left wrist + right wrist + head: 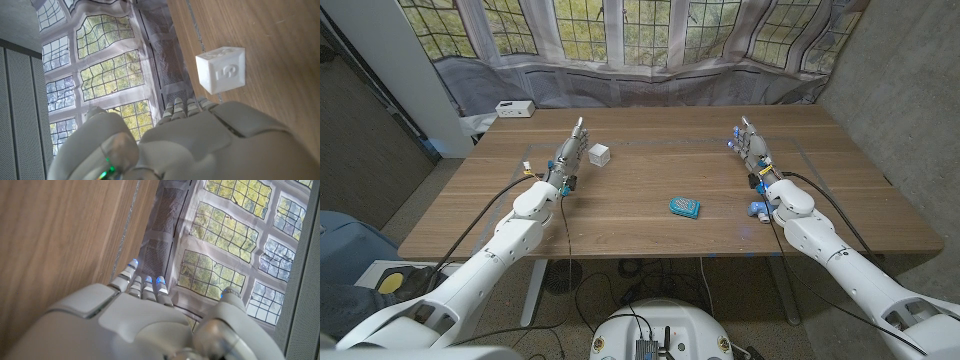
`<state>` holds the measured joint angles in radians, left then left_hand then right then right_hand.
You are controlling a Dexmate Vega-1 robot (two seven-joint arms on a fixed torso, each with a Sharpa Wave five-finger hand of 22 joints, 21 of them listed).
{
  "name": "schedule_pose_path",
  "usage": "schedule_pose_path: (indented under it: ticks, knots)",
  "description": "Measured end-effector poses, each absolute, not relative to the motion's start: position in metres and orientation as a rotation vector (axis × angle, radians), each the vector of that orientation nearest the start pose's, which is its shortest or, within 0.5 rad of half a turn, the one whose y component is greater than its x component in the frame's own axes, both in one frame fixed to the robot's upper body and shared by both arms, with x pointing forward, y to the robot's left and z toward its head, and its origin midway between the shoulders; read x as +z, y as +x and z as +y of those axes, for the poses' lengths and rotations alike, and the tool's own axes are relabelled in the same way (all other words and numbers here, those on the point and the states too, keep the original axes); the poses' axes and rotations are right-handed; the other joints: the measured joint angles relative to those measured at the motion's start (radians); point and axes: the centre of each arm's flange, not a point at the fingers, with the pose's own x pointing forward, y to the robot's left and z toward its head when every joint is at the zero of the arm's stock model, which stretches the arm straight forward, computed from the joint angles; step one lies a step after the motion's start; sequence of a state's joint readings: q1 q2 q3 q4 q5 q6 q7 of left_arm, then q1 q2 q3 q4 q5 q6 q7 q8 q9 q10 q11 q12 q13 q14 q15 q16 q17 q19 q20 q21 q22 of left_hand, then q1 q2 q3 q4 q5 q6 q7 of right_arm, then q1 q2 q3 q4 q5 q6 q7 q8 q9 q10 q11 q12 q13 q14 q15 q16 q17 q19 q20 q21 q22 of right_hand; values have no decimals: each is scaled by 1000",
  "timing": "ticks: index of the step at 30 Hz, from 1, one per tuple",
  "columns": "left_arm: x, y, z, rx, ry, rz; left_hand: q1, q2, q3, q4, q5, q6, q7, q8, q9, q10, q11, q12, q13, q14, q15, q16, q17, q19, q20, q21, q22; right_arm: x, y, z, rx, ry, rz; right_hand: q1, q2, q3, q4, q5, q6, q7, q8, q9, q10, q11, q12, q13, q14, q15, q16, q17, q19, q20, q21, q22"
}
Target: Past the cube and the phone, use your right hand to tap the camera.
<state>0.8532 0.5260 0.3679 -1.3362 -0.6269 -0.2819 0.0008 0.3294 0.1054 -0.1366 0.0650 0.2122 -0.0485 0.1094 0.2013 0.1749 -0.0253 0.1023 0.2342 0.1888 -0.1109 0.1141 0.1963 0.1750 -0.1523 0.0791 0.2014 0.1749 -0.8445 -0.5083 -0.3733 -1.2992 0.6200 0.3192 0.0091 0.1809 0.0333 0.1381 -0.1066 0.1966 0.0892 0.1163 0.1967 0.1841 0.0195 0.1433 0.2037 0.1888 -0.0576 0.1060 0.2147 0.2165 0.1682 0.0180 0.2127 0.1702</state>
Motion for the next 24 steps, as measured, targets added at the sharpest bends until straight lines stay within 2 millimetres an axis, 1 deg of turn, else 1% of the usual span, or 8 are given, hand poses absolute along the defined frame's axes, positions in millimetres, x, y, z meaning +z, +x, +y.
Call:
schedule_pose_path:
  ticks: [9, 11, 12, 14, 17, 19, 22, 24]
  knots:
    - [-20, 640, 291, -185, 2, -617, 0, 0, 0, 0, 0, 4, 3, 0, 0, 2, 2, 0, 0, 0, 0, 0, 0, 0, 0, 0, 0, -27, 647, -288, 177, 3, -650, 0, 0, 0, 0, 0, 0, 0, 0, 0, 4, 4, 4, 0, 4, 4, 0, 0, 0, 0, 0, 0]
    - [-20, 639, 292, -186, 5, -618, 0, 0, 0, 0, 0, 4, 3, 0, 0, 6, 5, 0, 0, 0, 0, 0, 0, 0, 0, 0, 0, -27, 645, -288, 175, 2, -655, 0, 0, 0, 0, 0, 9, -4, 0, 0, 7, 6, 4, 0, 4, 4, 0, 0, 8, 1, 0, 0]
    - [-20, 639, 292, -186, 5, -618, 0, 0, 0, 0, 0, 4, 3, 0, 0, 6, 5, 0, 0, 2, 2, 0, 0, 0, 0, 0, 0, -27, 645, -287, 176, 2, -655, 0, 0, 0, 0, 0, 14, -4, 5, 0, 9, 7, 4, 0, 4, 4, 0, 0, 9, 2, 0, 0]
    - [-19, 638, 292, -191, 7, -619, 7, 7, 0, 0, 0, 4, 3, 0, 0, 6, 5, 0, 0, 4, 4, 0, 0, 0, 0, 0, 0, -27, 643, -287, 174, 1, -664, 0, 0, 0, 0, 0, 22, -7, 7, 0, 13, 5, 4, 0, 4, 4, 0, 0, 9, 2, 0, 0]
    - [-19, 637, 293, -197, 8, -620, 7, 7, 0, 0, 0, 10, 5, 0, 0, 11, 9, 0, 0, 6, 3, 4, 0, 2, 2, 0, 0, -25, 641, -286, 170, 0, -676, 0, 0, 0, 0, 0, 25, -4, 9, 0, 17, 1, 4, 0, 8, 6, 0, -3, 13, -2, 0, 0]
    - [-18, 636, 295, -200, 11, -622, 7, 7, 0, 0, 0, 17, 1, 0, 0, 17, 5, 6, 0, 15, 4, 4, 0, 4, 4, 0, 0, -24, 639, -286, 168, -1, -684, 0, 0, 0, 0, 0, 25, -4, 9, 0, 18, 0, 4, 0, 13, 1, 0, -3, 13, -2, 0, 0]
    - [-17, 635, 295, -204, 15, -623, 7, 7, 0, 0, 0, 31, 5, 1, 0, 34, 14, 8, 0, 33, 7, 4, 0, 13, 13, 2, 0, -23, 636, -286, 167, -5, -692, 0, 0, 4, -4, 0, 25, -4, 9, 0, 18, 0, 4, 0, 13, 1, 0, -3, 13, -2, 0, 0]
    - [-17, 635, 296, -204, 16, -624, 7, 7, 0, 0, 0, 59, 7, 7, 0, 65, 15, 18, 0, 63, 8, 13, 0, 35, 20, 10, 0, -23, 634, -287, 168, -8, -695, 0, 0, 4, -4, 0, 25, -4, 9, 0, 22, 4, 4, 0, 13, 1, 0, -3, 15, 1, 0, 0]
